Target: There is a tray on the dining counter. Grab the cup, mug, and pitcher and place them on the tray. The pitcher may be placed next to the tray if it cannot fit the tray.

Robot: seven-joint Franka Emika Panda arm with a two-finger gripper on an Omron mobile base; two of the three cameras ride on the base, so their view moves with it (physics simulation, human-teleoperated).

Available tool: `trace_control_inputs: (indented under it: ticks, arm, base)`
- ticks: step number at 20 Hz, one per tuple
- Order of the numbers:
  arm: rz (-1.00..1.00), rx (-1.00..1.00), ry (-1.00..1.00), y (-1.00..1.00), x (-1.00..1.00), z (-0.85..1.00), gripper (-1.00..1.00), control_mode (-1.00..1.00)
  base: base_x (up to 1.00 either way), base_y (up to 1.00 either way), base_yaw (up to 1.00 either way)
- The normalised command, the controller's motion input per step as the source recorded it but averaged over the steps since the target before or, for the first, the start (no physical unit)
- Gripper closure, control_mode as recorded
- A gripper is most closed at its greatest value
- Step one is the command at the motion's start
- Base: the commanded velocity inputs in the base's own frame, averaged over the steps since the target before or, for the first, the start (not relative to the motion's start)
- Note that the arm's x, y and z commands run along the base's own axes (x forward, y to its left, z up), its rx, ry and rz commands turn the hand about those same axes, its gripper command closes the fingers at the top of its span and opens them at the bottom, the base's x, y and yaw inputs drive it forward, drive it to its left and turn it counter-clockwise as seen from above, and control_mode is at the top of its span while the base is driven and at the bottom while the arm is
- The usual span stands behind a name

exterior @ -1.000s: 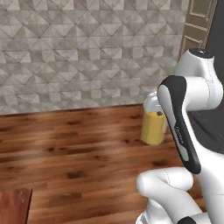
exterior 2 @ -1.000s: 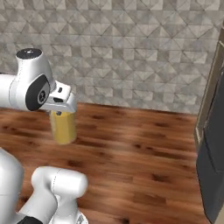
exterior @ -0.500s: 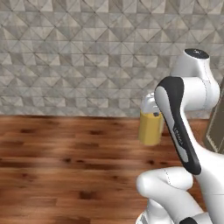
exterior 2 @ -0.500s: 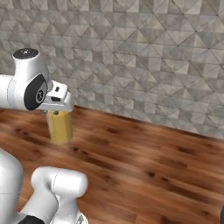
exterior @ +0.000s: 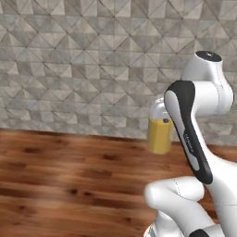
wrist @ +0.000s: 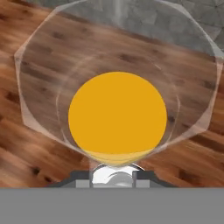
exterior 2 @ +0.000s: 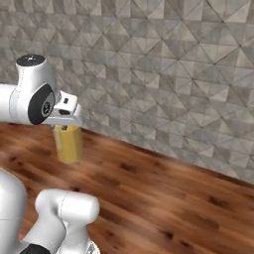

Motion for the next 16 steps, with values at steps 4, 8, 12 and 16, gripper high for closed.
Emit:
trace_control_inputs:
  ticks: [4,8,12,16]
  arm:
    - [0.00,0.00,0.00,0.00,0.00,0.00,1.00,1.00]
    - [0.00,0.00,0.00,0.00,0.00,0.00,1.00,1.00]
    - [0.00,0.00,0.00,0.00,0.00,0.00,1.00,1.00]
    - [0.00,0.00,0.00,0.00,0.00,0.00,1.00,1.00]
  base:
    - [1.00,-0.07,0.66]
    - [0.94,-0.14,0.78]
    - [0.88,-0.13,0.80]
    - [0.76,-0.14,0.83]
